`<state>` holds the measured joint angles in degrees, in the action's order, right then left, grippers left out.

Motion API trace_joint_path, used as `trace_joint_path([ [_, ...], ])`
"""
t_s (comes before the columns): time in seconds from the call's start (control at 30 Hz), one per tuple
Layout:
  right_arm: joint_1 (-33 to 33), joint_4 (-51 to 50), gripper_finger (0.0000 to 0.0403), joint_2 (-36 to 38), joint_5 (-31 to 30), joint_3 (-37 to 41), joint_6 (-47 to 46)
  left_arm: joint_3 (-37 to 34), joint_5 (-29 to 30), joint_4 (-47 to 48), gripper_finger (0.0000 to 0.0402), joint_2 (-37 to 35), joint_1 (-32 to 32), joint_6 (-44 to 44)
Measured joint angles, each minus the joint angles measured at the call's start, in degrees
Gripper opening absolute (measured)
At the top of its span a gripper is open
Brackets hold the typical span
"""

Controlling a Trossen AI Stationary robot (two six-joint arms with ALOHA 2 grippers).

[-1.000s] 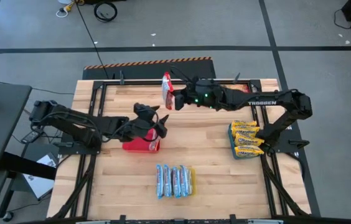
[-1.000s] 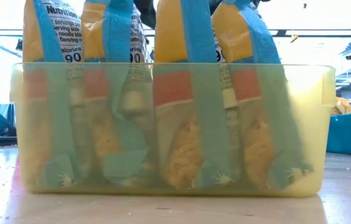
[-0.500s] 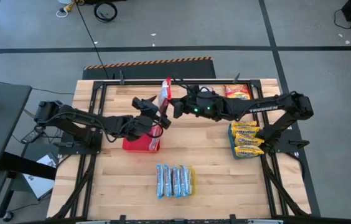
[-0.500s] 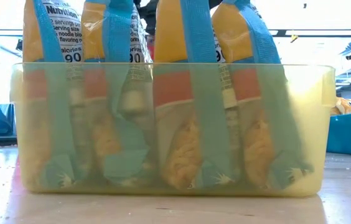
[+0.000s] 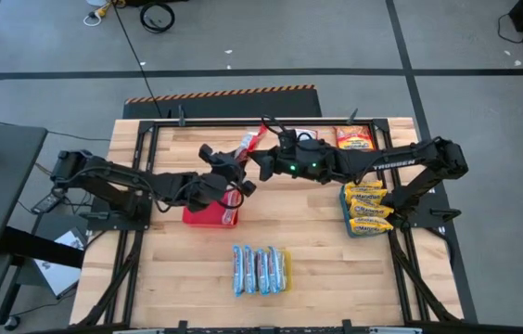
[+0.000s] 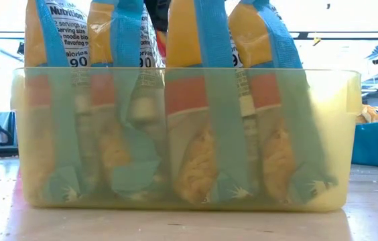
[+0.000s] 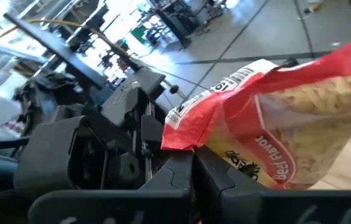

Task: Sort Maruchan noodles
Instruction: Put the red noodle pack into the red bin

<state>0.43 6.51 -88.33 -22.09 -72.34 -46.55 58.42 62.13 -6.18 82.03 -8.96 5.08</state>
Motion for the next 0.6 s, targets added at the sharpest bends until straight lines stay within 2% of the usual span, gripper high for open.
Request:
trace_joint_path([
  [0.07, 0.04, 0.76, 0.0025, 0.03, 1.27, 0.00, 1.58, 2.13, -0.31, 5.91, 0.0120, -0.96, -0.90, 1.74],
  [0.13, 0.04, 0.76, 0.0045, 0.57, 2.28, 0.00, 3.03, 4.79, -0.95, 14.02, 0.0120, -2.30, -2.19, 7.07],
  [0.27, -0.58, -2.56, 0.0089, 3.71, 2.89, 0.13, 6.44, 11.97, -6.03, 38.55, 0.0120, -5.65, -4.72, 24.81],
  [0.37, -1.11, -6.99, 0.0112, 7.01, 2.50, 0.13, 9.18, 16.60, -13.95, 59.71, 0.0121, -6.88, -5.94, 41.61],
  [0.47, -1.07, -11.27, 0.0120, 9.51, 2.45, 0.11, 11.30, 18.18, -25.00, 75.61, 0.0123, -6.87, -6.11, 58.28],
  [0.53, -0.85, -12.90, 0.0120, 10.63, 1.95, 0.11, 11.76, 18.05, -31.76, 83.44, 0.0124, -6.55, -6.13, 67.41],
  [0.6, -0.53, -13.65, 0.0119, 11.17, 1.34, 0.11, 11.83, 18.07, -35.56, 85.77, 0.0125, -5.30, -5.96, 73.43],
])
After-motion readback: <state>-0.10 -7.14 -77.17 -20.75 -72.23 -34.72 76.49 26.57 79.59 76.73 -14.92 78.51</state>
